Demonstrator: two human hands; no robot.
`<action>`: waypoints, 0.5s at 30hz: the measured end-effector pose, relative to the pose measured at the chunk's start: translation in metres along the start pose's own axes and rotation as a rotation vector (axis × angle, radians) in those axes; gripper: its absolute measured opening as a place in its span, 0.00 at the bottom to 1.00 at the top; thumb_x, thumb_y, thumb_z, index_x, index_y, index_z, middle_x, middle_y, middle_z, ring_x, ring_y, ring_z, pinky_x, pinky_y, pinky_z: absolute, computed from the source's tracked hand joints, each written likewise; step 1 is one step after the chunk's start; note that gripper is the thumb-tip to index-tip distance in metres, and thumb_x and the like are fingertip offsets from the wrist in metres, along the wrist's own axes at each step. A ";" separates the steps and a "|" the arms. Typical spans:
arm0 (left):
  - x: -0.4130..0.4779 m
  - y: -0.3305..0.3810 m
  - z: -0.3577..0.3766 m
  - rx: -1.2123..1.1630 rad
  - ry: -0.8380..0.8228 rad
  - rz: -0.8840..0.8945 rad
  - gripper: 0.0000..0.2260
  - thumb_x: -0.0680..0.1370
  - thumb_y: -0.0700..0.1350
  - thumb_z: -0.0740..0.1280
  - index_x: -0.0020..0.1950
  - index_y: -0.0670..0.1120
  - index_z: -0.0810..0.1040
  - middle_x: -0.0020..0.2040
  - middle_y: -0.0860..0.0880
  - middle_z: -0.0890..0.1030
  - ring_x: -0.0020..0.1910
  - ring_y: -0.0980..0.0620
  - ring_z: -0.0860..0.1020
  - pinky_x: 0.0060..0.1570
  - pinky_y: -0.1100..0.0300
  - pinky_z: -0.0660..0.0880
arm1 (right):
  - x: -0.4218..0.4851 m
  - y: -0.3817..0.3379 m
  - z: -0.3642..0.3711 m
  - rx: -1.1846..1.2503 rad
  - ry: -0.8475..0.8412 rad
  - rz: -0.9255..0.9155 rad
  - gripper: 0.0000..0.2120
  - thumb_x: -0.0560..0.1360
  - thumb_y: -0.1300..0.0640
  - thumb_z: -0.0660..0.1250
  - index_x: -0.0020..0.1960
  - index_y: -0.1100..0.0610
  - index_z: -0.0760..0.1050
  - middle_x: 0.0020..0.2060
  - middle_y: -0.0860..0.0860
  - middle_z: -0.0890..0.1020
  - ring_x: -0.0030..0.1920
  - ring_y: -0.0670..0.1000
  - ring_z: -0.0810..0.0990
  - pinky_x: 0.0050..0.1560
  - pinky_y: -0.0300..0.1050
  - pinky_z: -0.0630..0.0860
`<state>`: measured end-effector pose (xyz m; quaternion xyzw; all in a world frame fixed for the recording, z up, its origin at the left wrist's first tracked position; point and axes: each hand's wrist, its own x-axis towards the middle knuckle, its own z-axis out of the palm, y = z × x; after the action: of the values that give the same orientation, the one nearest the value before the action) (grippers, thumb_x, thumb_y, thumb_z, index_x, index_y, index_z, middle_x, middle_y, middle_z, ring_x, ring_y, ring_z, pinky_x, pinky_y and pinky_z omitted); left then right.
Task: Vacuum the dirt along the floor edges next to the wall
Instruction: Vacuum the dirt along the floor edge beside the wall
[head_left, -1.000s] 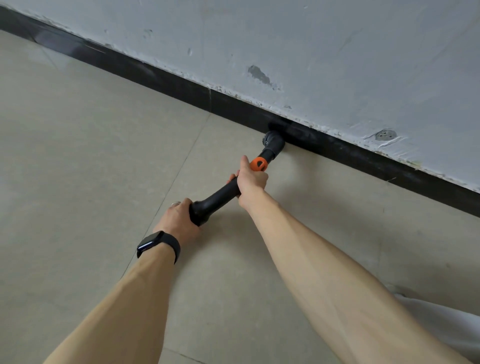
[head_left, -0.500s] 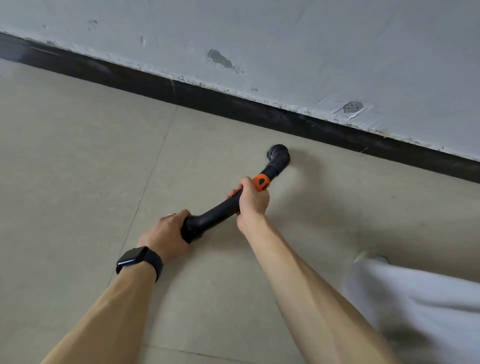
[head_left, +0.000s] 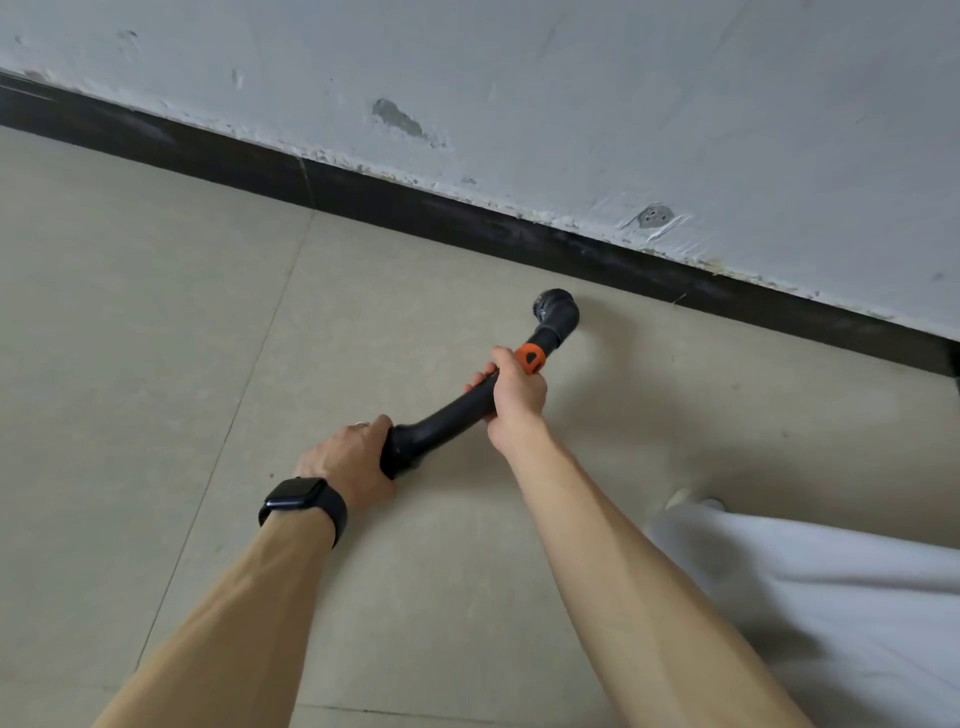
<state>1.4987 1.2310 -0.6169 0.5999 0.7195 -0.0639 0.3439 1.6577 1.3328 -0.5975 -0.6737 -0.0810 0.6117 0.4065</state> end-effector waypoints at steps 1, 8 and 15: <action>0.004 0.005 -0.002 0.005 -0.005 0.003 0.15 0.73 0.53 0.69 0.57 0.55 0.70 0.47 0.53 0.77 0.44 0.49 0.78 0.40 0.56 0.76 | 0.003 -0.006 0.000 -0.013 0.013 -0.003 0.05 0.78 0.62 0.68 0.51 0.59 0.72 0.32 0.52 0.76 0.24 0.49 0.75 0.34 0.46 0.80; 0.023 0.051 -0.006 0.069 -0.251 0.081 0.19 0.63 0.46 0.74 0.50 0.58 0.74 0.42 0.55 0.79 0.43 0.52 0.79 0.36 0.59 0.73 | 0.009 -0.012 -0.067 0.094 0.225 -0.006 0.06 0.79 0.63 0.66 0.45 0.59 0.71 0.30 0.52 0.75 0.24 0.50 0.75 0.35 0.48 0.79; 0.025 0.071 0.006 0.044 -0.140 0.070 0.15 0.69 0.49 0.71 0.52 0.56 0.71 0.43 0.54 0.78 0.43 0.51 0.78 0.37 0.59 0.72 | 0.028 -0.038 -0.065 0.097 0.151 -0.008 0.05 0.78 0.64 0.68 0.48 0.59 0.71 0.31 0.53 0.75 0.24 0.51 0.74 0.32 0.46 0.78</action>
<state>1.5648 1.2681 -0.6124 0.6264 0.6706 -0.1095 0.3819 1.7372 1.3455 -0.5994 -0.6972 -0.0228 0.5608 0.4460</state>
